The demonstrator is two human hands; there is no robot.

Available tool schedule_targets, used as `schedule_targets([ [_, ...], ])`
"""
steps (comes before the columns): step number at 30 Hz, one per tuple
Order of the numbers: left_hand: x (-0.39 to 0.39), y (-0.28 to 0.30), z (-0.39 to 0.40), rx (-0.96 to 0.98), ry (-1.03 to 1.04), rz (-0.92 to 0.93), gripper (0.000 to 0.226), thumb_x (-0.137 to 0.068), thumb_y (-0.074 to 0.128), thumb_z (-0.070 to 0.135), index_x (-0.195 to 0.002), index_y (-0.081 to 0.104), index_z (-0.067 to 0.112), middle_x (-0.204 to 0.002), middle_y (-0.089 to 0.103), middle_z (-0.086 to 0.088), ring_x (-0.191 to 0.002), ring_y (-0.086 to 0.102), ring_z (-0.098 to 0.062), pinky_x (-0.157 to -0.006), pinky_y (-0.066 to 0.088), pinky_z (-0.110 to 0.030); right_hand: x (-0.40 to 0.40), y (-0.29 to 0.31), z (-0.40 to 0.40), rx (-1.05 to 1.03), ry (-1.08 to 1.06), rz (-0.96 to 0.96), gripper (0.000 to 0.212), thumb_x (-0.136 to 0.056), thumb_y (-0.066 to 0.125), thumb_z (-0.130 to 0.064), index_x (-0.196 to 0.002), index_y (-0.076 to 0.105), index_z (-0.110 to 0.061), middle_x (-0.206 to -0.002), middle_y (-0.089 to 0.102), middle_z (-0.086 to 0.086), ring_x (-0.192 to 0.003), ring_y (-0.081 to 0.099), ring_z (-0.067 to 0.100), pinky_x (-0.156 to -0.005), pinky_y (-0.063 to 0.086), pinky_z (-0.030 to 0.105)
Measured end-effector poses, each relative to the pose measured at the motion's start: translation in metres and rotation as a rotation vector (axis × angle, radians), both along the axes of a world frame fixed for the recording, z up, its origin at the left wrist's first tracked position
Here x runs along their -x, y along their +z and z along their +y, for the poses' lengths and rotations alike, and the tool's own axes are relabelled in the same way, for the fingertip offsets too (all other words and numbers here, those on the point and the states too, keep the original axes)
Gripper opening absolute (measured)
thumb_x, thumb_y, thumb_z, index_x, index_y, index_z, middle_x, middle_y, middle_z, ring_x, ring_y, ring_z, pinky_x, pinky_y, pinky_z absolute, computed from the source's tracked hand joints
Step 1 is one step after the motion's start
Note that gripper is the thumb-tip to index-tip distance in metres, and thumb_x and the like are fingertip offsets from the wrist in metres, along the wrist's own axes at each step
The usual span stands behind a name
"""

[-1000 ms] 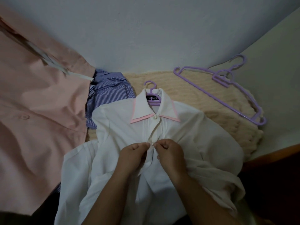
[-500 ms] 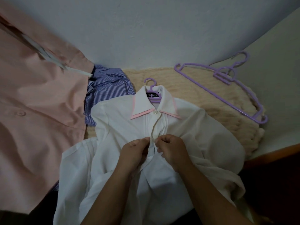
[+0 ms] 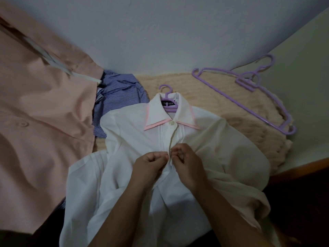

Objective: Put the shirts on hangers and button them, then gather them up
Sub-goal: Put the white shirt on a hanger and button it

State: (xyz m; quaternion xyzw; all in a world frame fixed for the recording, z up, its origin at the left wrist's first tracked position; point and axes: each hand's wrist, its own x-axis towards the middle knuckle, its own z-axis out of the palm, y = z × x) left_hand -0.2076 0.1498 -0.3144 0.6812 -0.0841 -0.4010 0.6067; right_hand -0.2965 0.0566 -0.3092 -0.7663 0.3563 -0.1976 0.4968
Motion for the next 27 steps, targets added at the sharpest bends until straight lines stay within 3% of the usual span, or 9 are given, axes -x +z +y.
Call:
schedule_targets([
  [5,0.002,-0.003,0.0,-0.009,0.021,-0.085,0.009,-0.086,0.067,0.013,-0.087,0.076,0.011,-0.057,0.06,-0.009,-0.044,0.04,-0.013,-0.046,0.034,-0.021,0.003,0.0,0.0,0.124,0.098,-0.023,0.016,-0.091,0.058,-0.01,-0.104,0.067,-0.015,-0.096,0.062,-0.01,-0.089,0.056,0.0,-0.079,0.037,0.0],
  [8,0.007,0.001,0.0,-0.037,0.01,-0.189,0.009,-0.086,0.067,0.013,-0.082,0.075,0.013,-0.065,0.068,-0.013,-0.05,0.051,-0.016,-0.05,0.044,-0.026,0.002,0.001,-0.003,0.162,0.151,-0.012,0.022,-0.092,0.058,-0.014,-0.111,0.068,-0.014,-0.1,0.061,-0.011,-0.094,0.052,-0.004,-0.086,0.038,0.003],
  [11,0.01,0.003,-0.001,-0.049,-0.002,-0.234,0.011,-0.087,0.067,0.013,-0.08,0.076,0.016,-0.07,0.073,-0.006,-0.061,0.06,-0.019,-0.06,0.051,-0.03,0.0,0.0,-0.007,0.106,0.149,0.046,0.024,-0.093,0.056,-0.014,-0.114,0.068,-0.011,-0.107,0.067,0.004,-0.095,0.062,0.012,-0.089,0.052,0.033],
  [13,0.008,0.003,-0.001,-0.062,-0.004,-0.244,0.011,-0.086,0.068,0.015,-0.08,0.076,0.017,-0.07,0.073,-0.005,-0.061,0.061,-0.016,-0.06,0.052,-0.028,0.0,0.0,-0.009,0.056,0.114,0.071,0.024,-0.092,0.057,-0.011,-0.114,0.068,-0.008,-0.11,0.068,0.01,-0.098,0.065,0.022,-0.089,0.052,0.042],
  [15,0.005,0.003,0.0,-0.066,-0.015,-0.227,0.012,-0.085,0.068,0.017,-0.077,0.076,0.014,-0.065,0.07,-0.008,-0.055,0.056,-0.014,-0.056,0.048,-0.028,0.0,-0.002,-0.01,0.035,0.091,0.068,0.023,-0.092,0.057,-0.009,-0.112,0.069,-0.007,-0.111,0.068,0.01,-0.096,0.066,0.021,-0.087,0.054,0.04],
  [19,0.0,0.003,0.001,-0.065,-0.072,-0.184,0.019,-0.085,0.067,0.02,-0.071,0.072,0.008,-0.053,0.056,-0.006,-0.046,0.041,-0.012,-0.051,0.035,-0.023,0.002,-0.002,-0.013,-0.074,0.053,0.013,0.021,-0.091,0.058,-0.004,-0.108,0.07,-0.006,-0.106,0.068,0.009,-0.079,0.066,0.011,-0.071,0.056,0.021],
  [22,-0.003,0.005,0.0,-0.061,-0.088,-0.19,0.015,-0.085,0.068,0.019,-0.073,0.075,0.012,-0.059,0.064,-0.005,-0.048,0.047,-0.01,-0.054,0.039,-0.025,0.003,-0.003,-0.013,-0.004,0.051,0.012,0.021,-0.089,0.061,-0.005,-0.106,0.071,-0.008,-0.107,0.07,0.007,-0.091,0.065,0.012,-0.086,0.054,0.025],
  [25,-0.003,0.004,-0.001,-0.06,-0.07,-0.205,0.013,-0.084,0.069,0.016,-0.073,0.076,0.014,-0.067,0.07,-0.008,-0.053,0.054,-0.01,-0.058,0.044,-0.028,0.003,-0.004,-0.012,0.044,0.03,0.017,0.021,-0.087,0.063,-0.005,-0.104,0.073,-0.01,-0.105,0.071,0.004,-0.093,0.061,0.006,-0.089,0.046,0.014],
  [27,-0.003,0.004,-0.001,-0.046,-0.045,-0.165,0.013,-0.084,0.069,0.015,-0.073,0.076,0.013,-0.068,0.07,-0.011,-0.056,0.056,-0.012,-0.059,0.045,-0.029,0.003,-0.004,-0.01,0.017,0.007,0.009,0.02,-0.087,0.062,-0.006,-0.103,0.073,-0.01,-0.103,0.071,0.003,-0.092,0.063,0.01,-0.09,0.049,0.022],
])
